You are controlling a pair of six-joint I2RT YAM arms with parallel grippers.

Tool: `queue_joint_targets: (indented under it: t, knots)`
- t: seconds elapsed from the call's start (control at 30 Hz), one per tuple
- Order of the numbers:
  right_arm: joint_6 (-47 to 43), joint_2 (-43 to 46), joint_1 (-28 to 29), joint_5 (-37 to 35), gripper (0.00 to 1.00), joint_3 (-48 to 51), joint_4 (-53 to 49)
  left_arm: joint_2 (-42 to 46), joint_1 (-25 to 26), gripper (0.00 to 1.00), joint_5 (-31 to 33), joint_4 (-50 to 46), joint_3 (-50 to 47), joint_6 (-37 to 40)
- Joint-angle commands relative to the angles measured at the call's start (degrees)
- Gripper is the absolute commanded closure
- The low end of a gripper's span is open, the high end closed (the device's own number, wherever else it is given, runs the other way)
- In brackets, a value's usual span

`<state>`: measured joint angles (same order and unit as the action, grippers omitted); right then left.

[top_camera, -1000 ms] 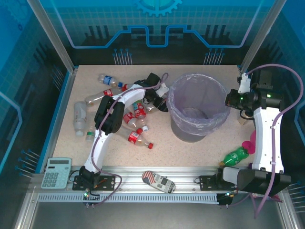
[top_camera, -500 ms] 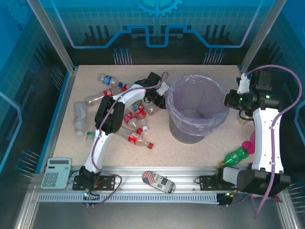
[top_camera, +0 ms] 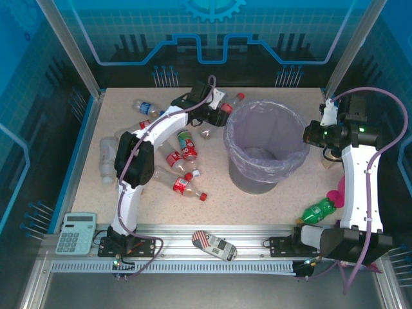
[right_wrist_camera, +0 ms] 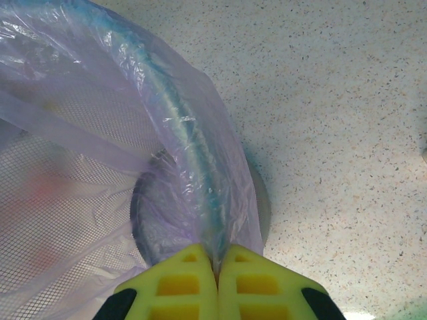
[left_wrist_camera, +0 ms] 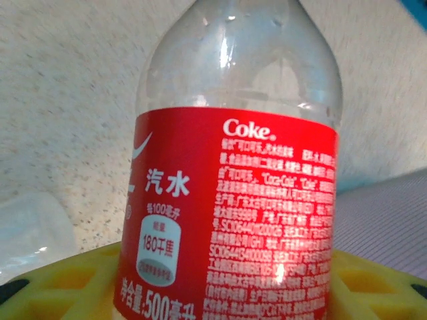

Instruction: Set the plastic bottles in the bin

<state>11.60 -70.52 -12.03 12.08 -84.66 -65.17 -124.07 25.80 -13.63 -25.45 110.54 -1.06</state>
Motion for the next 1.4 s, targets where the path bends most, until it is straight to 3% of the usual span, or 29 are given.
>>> queue_joint_targets:
  t: [0.0, 0.2, 0.4, 0.57, 0.67, 0.77, 0.9, 1.37]
  knots:
    - [-0.03, -0.68, -0.28, 0.67, 0.96, -1.14, -2.16, 5.19, -1.83, 0.50, 2.09, 3.86, 1.31, -8.89]
    - [1.07, -2.57, 4.40, 0.13, 0.97, -2.04, -0.71, 13.66, -3.97, 0.52, 2.37, 7.45, -0.95, -11.37]
    - [3.23, -6.41, 11.71, -2.59, 0.97, -4.72, 0.96, 26.62, -4.47, 0.52, 7.48, 6.87, -7.16, -4.02]
    - [5.73, -9.31, 17.26, -3.46, 0.97, -6.87, 3.11, 36.22, -4.45, 0.53, 1.85, 7.81, -10.46, -4.26]
    - [6.64, -10.46, 19.14, -3.69, 0.97, -7.40, 4.16, 40.07, -4.36, 0.58, -6.73, 15.45, -14.49, -10.88]
    - [7.38, -10.72, 19.56, -4.34, 0.97, -7.39, 5.00, 41.02, -3.18, 0.63, -14.83, 27.39, -18.95, -19.79]
    - [7.83, -10.32, 19.70, -4.17, 0.98, -6.57, 6.01, 39.36, 0.85, 0.64, -15.66, 36.77, -22.63, -22.16]
    - [5.08, -10.43, 19.68, -5.97, 0.96, -8.95, 4.52, 34.33, 7.91, 0.58, -14.67, 29.65, -32.69, -14.52]
